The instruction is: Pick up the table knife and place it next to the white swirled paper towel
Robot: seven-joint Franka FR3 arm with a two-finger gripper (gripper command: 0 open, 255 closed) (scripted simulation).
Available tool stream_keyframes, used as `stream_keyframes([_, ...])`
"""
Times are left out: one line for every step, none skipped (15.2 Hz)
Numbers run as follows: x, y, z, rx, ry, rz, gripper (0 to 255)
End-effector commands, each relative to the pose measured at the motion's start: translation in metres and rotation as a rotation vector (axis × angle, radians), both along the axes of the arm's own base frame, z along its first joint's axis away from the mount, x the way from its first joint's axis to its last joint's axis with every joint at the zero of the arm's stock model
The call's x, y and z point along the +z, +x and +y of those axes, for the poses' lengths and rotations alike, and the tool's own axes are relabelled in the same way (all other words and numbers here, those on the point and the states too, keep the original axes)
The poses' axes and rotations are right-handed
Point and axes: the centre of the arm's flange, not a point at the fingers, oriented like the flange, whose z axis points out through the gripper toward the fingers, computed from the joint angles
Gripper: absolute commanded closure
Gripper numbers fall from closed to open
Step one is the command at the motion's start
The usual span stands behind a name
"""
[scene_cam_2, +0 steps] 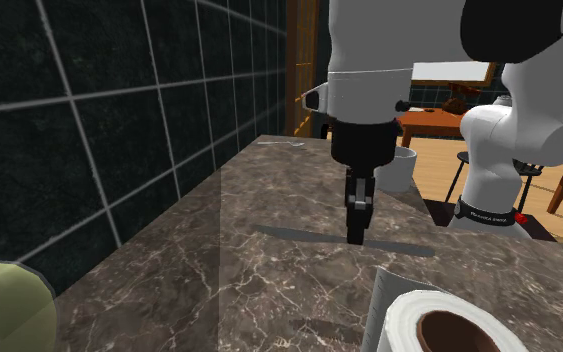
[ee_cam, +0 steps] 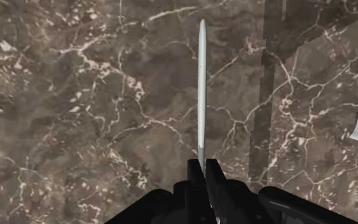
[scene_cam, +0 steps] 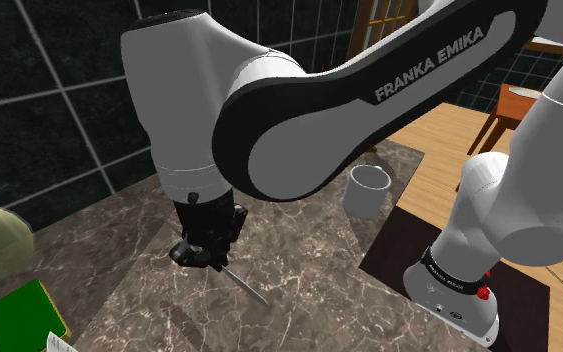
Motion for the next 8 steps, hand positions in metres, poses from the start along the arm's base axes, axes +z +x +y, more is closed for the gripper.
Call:
stream_keyframes([-0.011, -0.001, -0.001, 0.000, 0.000, 0.000, 255])
stream_keyframes([-0.016, -0.001, -0.001, 0.000, 0.000, 0.000, 255])
stream_keyframes([-0.021, -0.001, -0.001, 0.000, 0.000, 0.000, 255])
stream_keyframes([-0.027, -0.001, -0.001, 0.000, 0.000, 0.000, 255])
stream_keyframes([-0.032, -0.001, -0.001, 0.000, 0.000, 0.000, 255])
stream_keyframes([-0.037, -0.001, -0.001, 0.000, 0.000, 0.000, 255])
stream_keyframes([-0.043, -0.001, -0.001, 0.000, 0.000, 0.000, 255])
stream_keyframes([-0.048, -0.001, -0.001, 0.000, 0.000, 0.000, 255])
